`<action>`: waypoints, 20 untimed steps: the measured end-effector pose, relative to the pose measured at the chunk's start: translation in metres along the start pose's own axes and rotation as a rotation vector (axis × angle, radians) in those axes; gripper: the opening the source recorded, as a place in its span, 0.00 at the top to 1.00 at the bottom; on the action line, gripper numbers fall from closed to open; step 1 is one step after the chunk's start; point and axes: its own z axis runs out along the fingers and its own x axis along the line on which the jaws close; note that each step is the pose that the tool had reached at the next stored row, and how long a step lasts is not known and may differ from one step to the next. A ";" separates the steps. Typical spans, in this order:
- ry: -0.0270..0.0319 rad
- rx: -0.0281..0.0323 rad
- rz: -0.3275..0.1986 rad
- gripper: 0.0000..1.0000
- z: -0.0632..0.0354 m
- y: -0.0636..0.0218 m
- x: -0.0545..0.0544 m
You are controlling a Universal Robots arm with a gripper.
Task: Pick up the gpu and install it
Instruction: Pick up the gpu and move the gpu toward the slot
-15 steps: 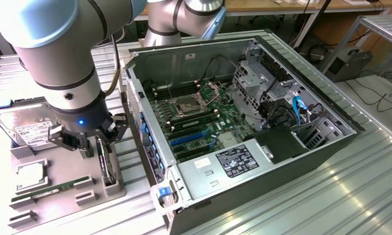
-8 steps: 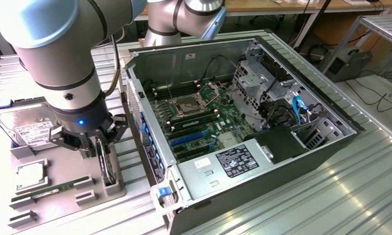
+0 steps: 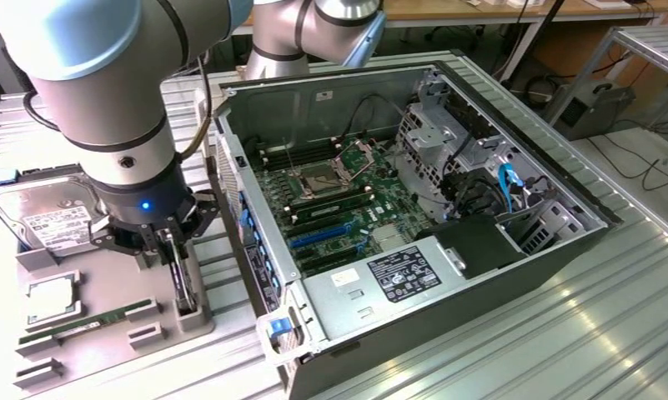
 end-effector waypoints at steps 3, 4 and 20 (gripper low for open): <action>0.0011 -0.0049 -0.006 0.74 -0.0049 0.0000 -0.001; 0.0015 -0.0064 -0.008 0.74 -0.0080 0.0000 -0.002; 0.0074 -0.0225 -0.013 0.74 -0.0767 -0.0066 -0.014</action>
